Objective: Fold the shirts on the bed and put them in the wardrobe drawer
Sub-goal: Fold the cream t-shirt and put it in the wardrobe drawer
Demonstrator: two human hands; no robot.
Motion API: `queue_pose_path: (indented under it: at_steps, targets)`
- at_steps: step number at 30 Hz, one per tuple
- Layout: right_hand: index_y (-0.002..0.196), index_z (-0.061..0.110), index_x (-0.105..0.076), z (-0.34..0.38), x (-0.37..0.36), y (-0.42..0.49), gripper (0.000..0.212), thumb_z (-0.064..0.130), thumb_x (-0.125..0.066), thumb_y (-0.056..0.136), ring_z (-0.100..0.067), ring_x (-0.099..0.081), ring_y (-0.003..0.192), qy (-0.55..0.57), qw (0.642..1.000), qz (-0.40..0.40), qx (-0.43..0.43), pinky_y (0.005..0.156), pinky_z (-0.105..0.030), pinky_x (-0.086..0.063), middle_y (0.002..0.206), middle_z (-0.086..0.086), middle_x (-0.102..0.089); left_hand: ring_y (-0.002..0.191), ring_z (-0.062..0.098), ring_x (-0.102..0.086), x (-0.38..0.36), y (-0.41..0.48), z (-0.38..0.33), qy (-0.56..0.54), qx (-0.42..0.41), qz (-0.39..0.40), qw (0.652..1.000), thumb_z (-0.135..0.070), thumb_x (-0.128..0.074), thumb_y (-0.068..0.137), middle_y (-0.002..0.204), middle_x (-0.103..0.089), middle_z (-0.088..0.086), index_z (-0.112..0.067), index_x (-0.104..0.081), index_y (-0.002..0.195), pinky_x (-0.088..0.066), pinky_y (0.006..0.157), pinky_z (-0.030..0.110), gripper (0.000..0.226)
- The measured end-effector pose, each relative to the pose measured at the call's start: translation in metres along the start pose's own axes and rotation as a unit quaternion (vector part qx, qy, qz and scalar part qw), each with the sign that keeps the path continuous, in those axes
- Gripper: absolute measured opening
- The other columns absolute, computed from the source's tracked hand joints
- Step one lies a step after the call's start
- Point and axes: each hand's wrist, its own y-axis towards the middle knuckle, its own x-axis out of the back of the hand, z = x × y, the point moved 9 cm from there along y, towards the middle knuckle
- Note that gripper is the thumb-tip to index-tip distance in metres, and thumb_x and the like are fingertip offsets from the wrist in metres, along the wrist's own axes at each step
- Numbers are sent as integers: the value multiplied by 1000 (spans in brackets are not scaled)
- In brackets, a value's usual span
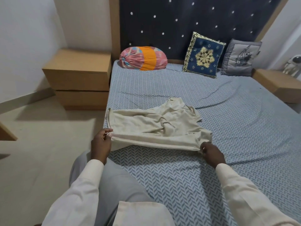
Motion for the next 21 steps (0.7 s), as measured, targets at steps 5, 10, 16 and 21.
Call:
queue_pose_path:
  at_steps: [5,10,16,21]
  targets:
    - [85,30,-56,4,-39,-9,4,27,-58,82,-31,-52,120,-62,989,127,-36,94,-38,-50,123,-7,-60,92,26,-59,13,-7,-7,83,-49,-44,994,-9,-58,90,93,-70,3,-21,-70,98,-46,82,32,19]
    - [91,20,-65,44,-10,-15,21,26,-66,70,-27,-59,91,58,998,-20,8,74,-31,-44,92,-6,-62,84,20,-61,16,-17,-8,63,-25,-18,998,-14,-58,92,90,-68,-1,-23,-69,98,-48,76,29,16]
    - [106,29,-68,76,-41,-14,23,29,-66,83,-29,-56,107,-26,994,59,88,83,-34,-46,107,-7,-61,60,9,-64,20,-22,-1,16,15,-6,1000,-11,-54,94,82,-71,1,-23,-69,96,-54,51,28,19]
    - [98,28,-68,71,-40,-11,17,24,-64,82,-28,-59,103,-56,992,52,102,79,-33,-48,104,-4,-62,64,13,-66,22,-25,4,-22,39,12,999,-5,-52,94,79,-72,6,-20,-71,97,-51,51,22,24]
